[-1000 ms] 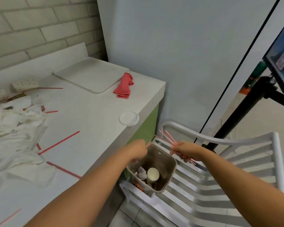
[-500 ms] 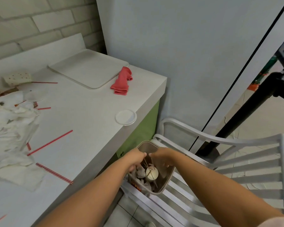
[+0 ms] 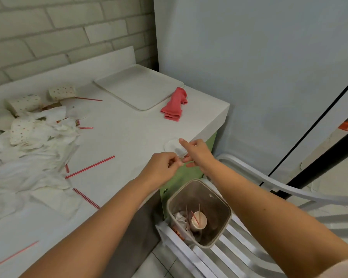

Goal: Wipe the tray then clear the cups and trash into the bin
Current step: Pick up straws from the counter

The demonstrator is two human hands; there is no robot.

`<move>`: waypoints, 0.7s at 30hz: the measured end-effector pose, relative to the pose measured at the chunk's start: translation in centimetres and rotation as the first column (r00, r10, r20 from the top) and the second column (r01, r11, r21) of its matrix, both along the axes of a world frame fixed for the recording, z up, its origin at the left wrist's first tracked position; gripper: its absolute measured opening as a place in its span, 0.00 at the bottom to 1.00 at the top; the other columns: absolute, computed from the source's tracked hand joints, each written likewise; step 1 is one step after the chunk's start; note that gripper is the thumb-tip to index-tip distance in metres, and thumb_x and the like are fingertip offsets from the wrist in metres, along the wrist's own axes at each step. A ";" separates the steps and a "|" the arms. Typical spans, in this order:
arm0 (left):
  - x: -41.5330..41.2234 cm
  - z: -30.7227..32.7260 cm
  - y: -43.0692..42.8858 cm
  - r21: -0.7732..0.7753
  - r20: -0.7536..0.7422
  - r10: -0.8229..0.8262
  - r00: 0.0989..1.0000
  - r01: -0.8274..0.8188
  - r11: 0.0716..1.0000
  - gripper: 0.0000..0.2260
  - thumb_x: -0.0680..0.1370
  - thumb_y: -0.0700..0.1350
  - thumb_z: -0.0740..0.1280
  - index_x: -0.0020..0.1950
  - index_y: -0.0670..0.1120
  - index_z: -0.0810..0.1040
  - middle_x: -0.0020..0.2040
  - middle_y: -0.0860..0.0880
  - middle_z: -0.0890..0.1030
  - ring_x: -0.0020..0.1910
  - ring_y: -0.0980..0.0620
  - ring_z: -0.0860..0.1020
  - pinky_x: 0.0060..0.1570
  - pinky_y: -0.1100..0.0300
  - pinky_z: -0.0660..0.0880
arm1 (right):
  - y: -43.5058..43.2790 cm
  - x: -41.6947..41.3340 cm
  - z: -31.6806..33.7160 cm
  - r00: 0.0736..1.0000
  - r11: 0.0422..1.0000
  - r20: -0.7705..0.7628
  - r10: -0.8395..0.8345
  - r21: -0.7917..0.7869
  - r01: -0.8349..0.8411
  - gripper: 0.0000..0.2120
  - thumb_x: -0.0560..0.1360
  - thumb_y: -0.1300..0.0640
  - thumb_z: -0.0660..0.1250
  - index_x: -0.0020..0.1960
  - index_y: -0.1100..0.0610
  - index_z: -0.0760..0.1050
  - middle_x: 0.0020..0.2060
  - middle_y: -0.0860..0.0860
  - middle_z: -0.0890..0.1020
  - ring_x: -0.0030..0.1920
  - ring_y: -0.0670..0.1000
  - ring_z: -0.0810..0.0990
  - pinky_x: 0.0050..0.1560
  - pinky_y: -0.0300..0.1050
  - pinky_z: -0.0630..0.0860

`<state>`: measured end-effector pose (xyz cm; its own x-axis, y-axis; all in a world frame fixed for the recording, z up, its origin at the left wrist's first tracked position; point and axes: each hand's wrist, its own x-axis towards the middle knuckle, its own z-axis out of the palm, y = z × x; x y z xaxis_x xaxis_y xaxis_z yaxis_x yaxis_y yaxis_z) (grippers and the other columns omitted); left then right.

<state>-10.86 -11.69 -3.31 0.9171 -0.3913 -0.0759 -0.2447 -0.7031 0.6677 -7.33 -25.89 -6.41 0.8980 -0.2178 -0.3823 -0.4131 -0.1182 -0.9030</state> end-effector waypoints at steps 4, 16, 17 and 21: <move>-0.2 0.9 2.9 0.033 0.017 -0.033 0.999 0.032 0.999 0.08 0.78 0.46 0.64 0.45 0.43 0.79 0.41 0.50 0.79 0.39 0.54 0.74 0.37 0.70 0.67 | 1.0 0.6 -0.5 0.998 0.996 -0.015 -0.067 0.063 0.068 0.16 0.76 0.63 0.64 0.60 0.59 0.62 0.60 0.61 0.73 0.46 0.59 0.80 0.29 0.41 0.77; -0.8 3.0 11.9 0.296 -0.084 -0.105 0.991 0.125 0.947 0.11 0.75 0.39 0.65 0.44 0.57 0.76 0.52 0.53 0.74 0.50 0.53 0.73 0.46 0.67 0.69 | -1.8 -4.8 -4.8 0.989 0.997 -0.144 0.038 -0.059 -0.047 0.13 0.74 0.69 0.59 0.56 0.58 0.71 0.52 0.57 0.71 0.50 0.56 0.71 0.34 0.43 0.71; -0.8 3.1 12.5 0.321 -0.109 -0.103 0.989 0.133 0.938 0.13 0.74 0.37 0.65 0.43 0.58 0.75 0.51 0.54 0.74 0.51 0.54 0.73 0.46 0.67 0.69 | -1.9 -5.3 -5.4 0.982 0.992 -0.181 0.051 -0.104 -0.071 0.14 0.74 0.69 0.59 0.57 0.59 0.71 0.52 0.57 0.71 0.51 0.57 0.70 0.33 0.43 0.71; -0.9 3.2 13.9 0.381 -0.161 -0.091 0.983 0.147 0.913 0.14 0.73 0.35 0.64 0.42 0.56 0.77 0.50 0.55 0.73 0.52 0.54 0.72 0.50 0.64 0.68 | -1.7 -6.8 -6.9 0.949 0.939 -0.295 0.113 -0.280 -0.198 0.12 0.75 0.66 0.59 0.58 0.58 0.71 0.55 0.60 0.73 0.52 0.57 0.72 0.30 0.41 0.73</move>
<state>-11.74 2.26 -0.07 0.8353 -0.4106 -0.3657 -0.2689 -0.8852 0.3796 -14.14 -27.59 -13.29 0.8015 -0.2273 -0.5531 -0.5901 -0.4499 -0.6703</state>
